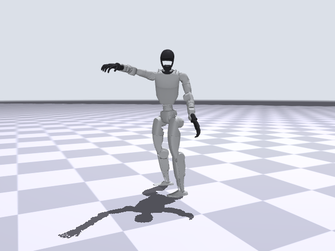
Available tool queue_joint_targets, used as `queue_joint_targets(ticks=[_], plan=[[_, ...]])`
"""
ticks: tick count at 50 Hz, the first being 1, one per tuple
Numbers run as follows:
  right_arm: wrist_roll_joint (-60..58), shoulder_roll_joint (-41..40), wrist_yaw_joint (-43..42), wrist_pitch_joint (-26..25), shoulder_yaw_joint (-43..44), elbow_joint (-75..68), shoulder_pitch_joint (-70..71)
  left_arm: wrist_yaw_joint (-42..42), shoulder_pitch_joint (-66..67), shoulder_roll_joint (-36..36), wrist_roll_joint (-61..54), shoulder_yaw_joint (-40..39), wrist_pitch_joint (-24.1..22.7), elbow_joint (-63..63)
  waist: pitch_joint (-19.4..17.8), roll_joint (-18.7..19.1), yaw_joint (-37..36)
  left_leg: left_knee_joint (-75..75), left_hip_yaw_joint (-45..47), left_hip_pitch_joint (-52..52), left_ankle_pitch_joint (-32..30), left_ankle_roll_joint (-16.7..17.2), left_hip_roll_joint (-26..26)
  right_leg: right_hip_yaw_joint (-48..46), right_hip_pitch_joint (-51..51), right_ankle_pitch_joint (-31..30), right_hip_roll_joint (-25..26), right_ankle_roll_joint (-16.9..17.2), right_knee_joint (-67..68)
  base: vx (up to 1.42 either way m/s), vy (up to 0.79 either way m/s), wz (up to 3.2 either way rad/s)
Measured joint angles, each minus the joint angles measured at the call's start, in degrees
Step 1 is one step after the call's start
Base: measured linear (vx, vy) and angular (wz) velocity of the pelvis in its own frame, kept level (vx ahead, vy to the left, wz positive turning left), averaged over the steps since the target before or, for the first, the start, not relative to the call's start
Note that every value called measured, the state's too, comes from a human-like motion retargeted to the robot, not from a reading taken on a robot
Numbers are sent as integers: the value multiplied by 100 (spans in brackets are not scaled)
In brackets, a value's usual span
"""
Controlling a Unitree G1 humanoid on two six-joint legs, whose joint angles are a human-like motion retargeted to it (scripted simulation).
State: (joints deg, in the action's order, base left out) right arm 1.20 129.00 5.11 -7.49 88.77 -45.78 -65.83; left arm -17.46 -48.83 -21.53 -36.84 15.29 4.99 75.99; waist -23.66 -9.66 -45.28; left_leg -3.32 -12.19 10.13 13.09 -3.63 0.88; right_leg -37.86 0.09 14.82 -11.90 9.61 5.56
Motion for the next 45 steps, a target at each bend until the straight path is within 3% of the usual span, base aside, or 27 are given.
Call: queue_joint_targets(ticks=[8,10,12,13,15,16,17,18,19,24,30,33,35,40,45], plan=[[-64,0,1019,-91,-684,-443,0,98,648,-1536,-867,-3108,21,647,-325,2464,118,379,-724,7,-326,235,-100,-798,266,165,5,-166,58,-1,-1,92],[15,-312,1134,-61,-920,-551,0,52,961,-1724,-1163,-3993,43,926,-331,3102,199,434,-779,-30,-377,252,-141,-867,315,177,-32,-166,66,-2,3,32],[213,-1056,1231,-21,-1380,-390,0,13,1362,-2030,-1437,-4773,76,1181,-77,3417,176,478,-770,67,-435,236,-245,-877,198,177,-151,-150,92,1,6,14],[401,-1730,1200,14,-1970,-21,0,31,1725,-2206,-1544,-5062,116,1325,405,3426,73,495,-751,267,-481,222,-310,-860,-35,184,-242,-146,154,4,9,5],[211,-4665,596,36,-5334,945,1493,71,2287,-2580,-1671,-4568,175,1374,2039,3346,-761,468,-746,266,-460,197,-314,-857,-38,217,-264,-117,196,9,5,-13],[-223,-7248,-377,-225,-8452,-214,4185,-11,2114,-4199,-1810,-4006,142,1277,2220,2237,-498,514,-687,9,-409,200,-277,-825,225,190,-195,-101,30,14,-4,-35],[-393,-9272,-1106,-371,-10699,-1257,6122,-49,1940,-5605,-1934,-3644,150,1251,2348,1364,-182,546,-647,-141,-380,202,-269,-810,383,170,-165,-87,-86,14,-7,-26],[-36,-10176,-1345,-289,-11200,-2066,6548,0,1764,-6584,-2026,-3684,238,1367,2368,966,238,550,-647,-78,-395,203,-320,-826,331,168,-211,-79,-105,8,-3,-8],[262,-10590,-1398,-264,-11326,-2502,6533,64,1626,-7100,-2078,-3718,283,1370,2433,857,483,544,-628,-51,-399,204,-354,-819,308,161,-242,-70,-122,0,0,0],[1497,-10668,-901,-273,-10796,-3406,5413,611,1076,-8229,-2048,-3774,425,906,2865,1239,1360,520,-399,-64,-378,256,-410,-633,259,102,-312,-1,-235,1,2,-36],[2062,-9251,-492,-76,-10075,-3578,5116,1339,1273,-9385,-1027,-4494,426,407,3014,2027,2667,446,194,-190,-221,394,-324,-57,134,25,-298,111,-373,0,0,-90],[2287,-8909,-467,7,-9854,-3464,5573,1626,4019,-10605,-89,-7457,355,842,2912,2065,3234,279,647,-313,-37,421,-228,431,72,-26,-257,48,-405,0,-3,-142],[2490,-8647,-473,54,-9624,-3301,5763,1572,5408,-10747,340,-8735,185,618,2955,2221,3469,136,972,-360,92,407,-162,795,-17,-79,-229,-9,-411,1,-4,-156],[2768,-8465,-320,121,-9710,-2519,6573,1627,7669,-10747,1111,-10011,-39,-248,2786,2543,4415,-311,1783,-427,421,321,23,1699,-286,-154,-132,-77,-345,0,-5,-157],[2739,-8881,-239,219,-10359,-1694,7099,1579,10004,-10747,2219,-11141,-23,-575,2423,2573,5628,-583,2446,-544,623,157,182,2441,-521,-218,-6,-32,-254,-1,-5,-130]])
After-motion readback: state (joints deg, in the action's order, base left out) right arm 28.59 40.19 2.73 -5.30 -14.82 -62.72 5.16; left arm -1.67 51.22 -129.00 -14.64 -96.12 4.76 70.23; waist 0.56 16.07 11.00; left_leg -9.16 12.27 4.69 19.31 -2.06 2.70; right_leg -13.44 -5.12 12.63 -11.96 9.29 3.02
